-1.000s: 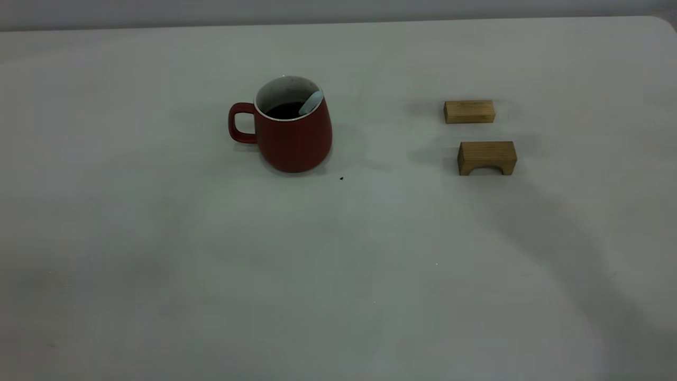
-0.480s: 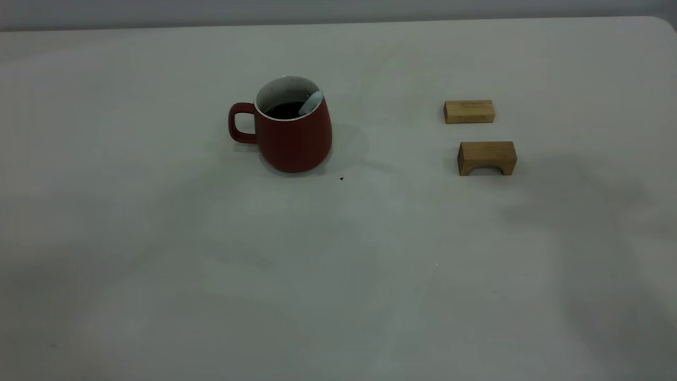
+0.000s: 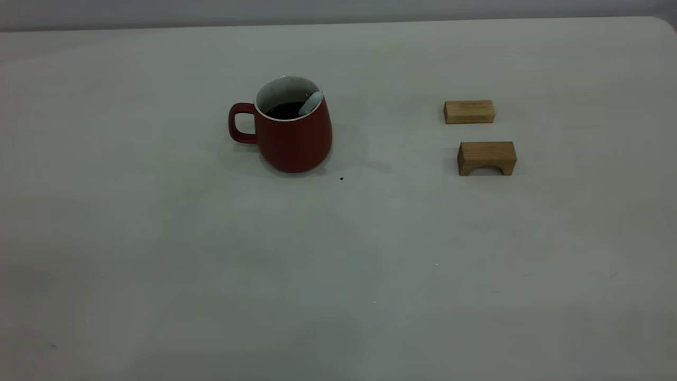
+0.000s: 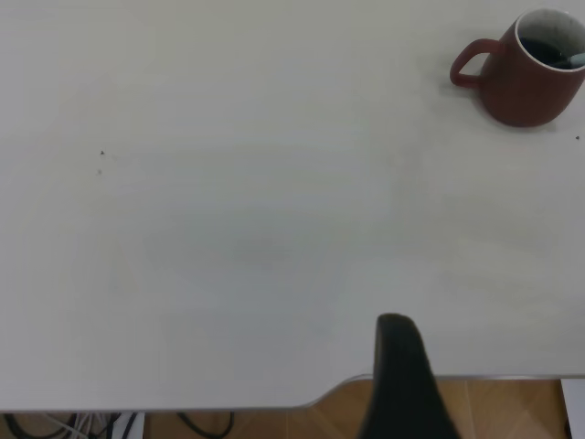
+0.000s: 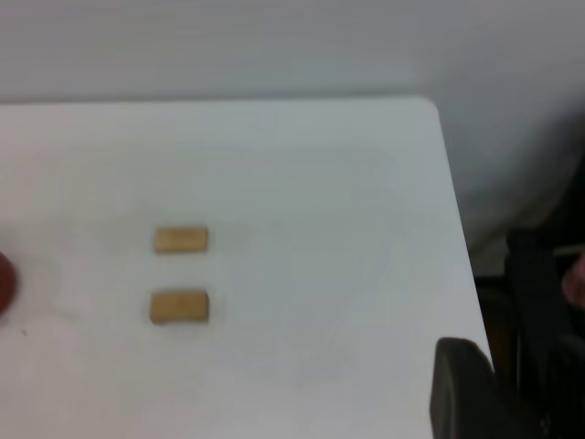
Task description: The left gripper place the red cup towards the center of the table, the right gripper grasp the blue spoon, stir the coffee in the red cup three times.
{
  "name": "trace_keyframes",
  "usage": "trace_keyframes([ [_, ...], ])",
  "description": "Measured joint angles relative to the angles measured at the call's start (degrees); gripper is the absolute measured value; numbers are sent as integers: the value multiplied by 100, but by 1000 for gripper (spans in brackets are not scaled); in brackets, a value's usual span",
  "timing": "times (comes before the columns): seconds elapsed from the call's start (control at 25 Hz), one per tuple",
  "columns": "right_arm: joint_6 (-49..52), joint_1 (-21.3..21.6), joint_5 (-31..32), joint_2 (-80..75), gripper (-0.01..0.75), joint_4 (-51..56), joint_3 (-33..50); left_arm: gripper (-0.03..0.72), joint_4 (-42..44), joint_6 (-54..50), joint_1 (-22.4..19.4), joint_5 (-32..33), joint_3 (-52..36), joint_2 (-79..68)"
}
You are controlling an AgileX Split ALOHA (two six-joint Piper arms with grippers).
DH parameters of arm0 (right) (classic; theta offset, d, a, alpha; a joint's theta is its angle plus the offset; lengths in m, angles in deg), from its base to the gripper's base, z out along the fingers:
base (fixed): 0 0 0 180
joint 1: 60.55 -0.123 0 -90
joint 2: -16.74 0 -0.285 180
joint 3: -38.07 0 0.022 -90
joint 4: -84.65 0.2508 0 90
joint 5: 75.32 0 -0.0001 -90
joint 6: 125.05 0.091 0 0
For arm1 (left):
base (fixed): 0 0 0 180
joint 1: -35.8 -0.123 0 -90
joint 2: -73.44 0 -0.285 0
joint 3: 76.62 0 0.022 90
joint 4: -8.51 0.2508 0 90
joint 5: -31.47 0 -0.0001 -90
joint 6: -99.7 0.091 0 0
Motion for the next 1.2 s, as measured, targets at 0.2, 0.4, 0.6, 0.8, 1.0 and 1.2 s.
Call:
trace_keyframes([
  [0.2, 0, 411, -158, 1644, 238, 200, 1866, 551, 0, 0, 0, 0, 0, 0],
  [0.4, 0, 724, -242, 2989, 238, 351, 2901, 551, 0, 0, 0, 0, 0, 0],
  [0.6, -5, 687, -209, 3649, 238, 385, 3081, 551, 0, 0, 0, 0, 0, 0],
  [0.8, -5, 687, -158, 3649, 238, 385, 3081, 551, 0, 0, 0, 0, 0, 0],
  [1.0, -83, 687, 243, 3661, 238, 398, 3242, 551, 0, 0, 0, 0, 0, 0],
  [1.2, -138, 687, 262, 3661, 238, 452, 3243, 551, 0, 0, 0, 0, 0, 0],
])
